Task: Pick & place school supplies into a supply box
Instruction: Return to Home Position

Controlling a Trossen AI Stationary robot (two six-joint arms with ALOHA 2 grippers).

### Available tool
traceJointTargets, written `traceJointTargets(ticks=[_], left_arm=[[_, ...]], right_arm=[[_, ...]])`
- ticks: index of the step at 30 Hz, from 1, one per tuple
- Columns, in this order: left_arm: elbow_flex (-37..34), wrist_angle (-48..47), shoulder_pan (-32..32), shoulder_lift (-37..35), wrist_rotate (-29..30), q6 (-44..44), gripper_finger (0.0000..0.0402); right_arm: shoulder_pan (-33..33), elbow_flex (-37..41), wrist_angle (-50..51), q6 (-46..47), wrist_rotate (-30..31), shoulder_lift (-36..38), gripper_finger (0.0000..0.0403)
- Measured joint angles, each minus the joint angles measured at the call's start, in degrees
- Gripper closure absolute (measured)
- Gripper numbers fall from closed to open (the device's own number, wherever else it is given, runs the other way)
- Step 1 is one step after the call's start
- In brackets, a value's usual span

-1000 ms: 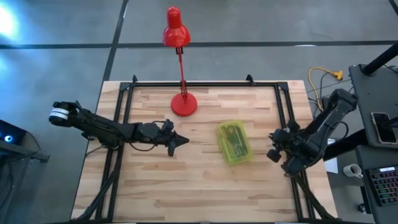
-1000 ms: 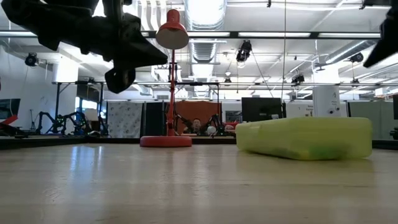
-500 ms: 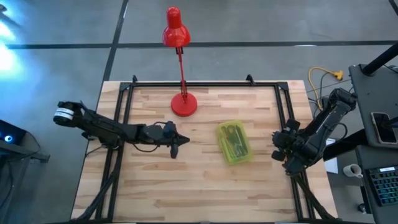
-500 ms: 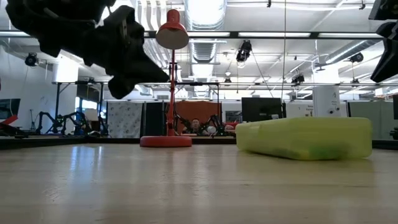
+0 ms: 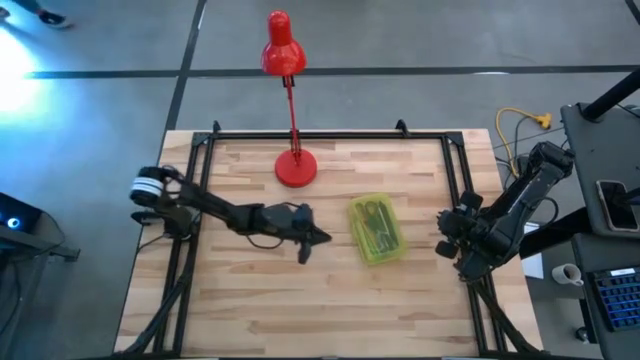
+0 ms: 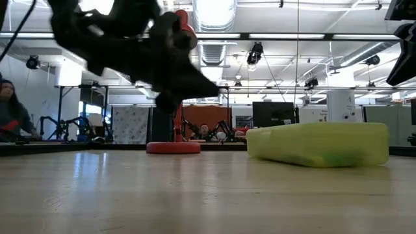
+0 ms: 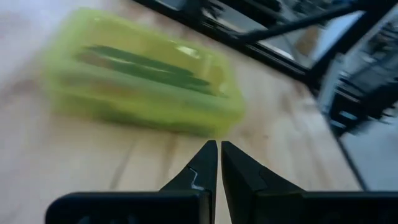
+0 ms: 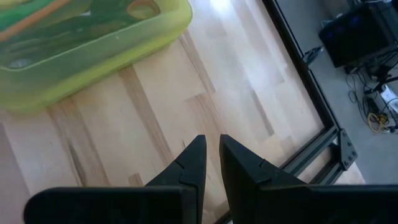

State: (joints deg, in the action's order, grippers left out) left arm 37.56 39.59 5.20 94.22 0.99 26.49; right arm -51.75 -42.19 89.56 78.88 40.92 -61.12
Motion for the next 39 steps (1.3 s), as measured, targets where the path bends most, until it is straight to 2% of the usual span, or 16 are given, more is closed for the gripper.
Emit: traceJointTargets(ticks=[4, 11, 16, 23, 25, 29, 33, 36, 39], left_arm=[[7.4, -0.2, 0.0, 3.9, -5.4, 0.0, 0.0396], [16.4, -5.2, 1.6, 4.0, -5.4, 1.7, 0.0396], [20.0, -14.9, 2.0, 4.0, -5.4, 4.1, 0.0396], [20.0, -17.6, 2.3, 3.9, -5.4, 10.6, 0.0396], [19.9, -17.7, 2.5, 3.2, -5.4, 12.2, 0.0396], [20.1, -17.9, 3.5, -2.5, -5.1, 12.2, 0.0396], [19.9, -21.8, 3.5, -9.6, -5.2, 9.0, 0.0396], [19.8, -26.7, 3.4, -14.6, -5.0, 7.6, 0.0396], [19.8, -27.8, 3.9, -18.4, -5.0, 8.1, 0.0396]], right_arm=[[0.0, 0.0, -0.1, 0.2, 0.0, 0.0, 0.0365], [0.0, -0.1, -1.8, 2.0, -0.3, -0.1, 0.0365], [0.0, -0.1, -4.3, 11.7, -0.4, -0.1, 0.0365], [0.1, -0.5, -12.8, 31.4, 1.1, 0.0, 0.0364], [0.0, -0.8, -17.0, 33.2, 1.2, 0.0, 0.0364], [0.2, -3.5, -26.8, 21.5, 4.9, -0.1, 0.0365], [1.6, -10.3, -26.5, 6.6, 6.2, 0.5, 0.0365], [1.8, -15.5, -27.7, 5.1, 10.4, 1.0, 0.0365], [1.8, -18.6, -34.0, -4.2, 13.9, 1.0, 0.0365]])
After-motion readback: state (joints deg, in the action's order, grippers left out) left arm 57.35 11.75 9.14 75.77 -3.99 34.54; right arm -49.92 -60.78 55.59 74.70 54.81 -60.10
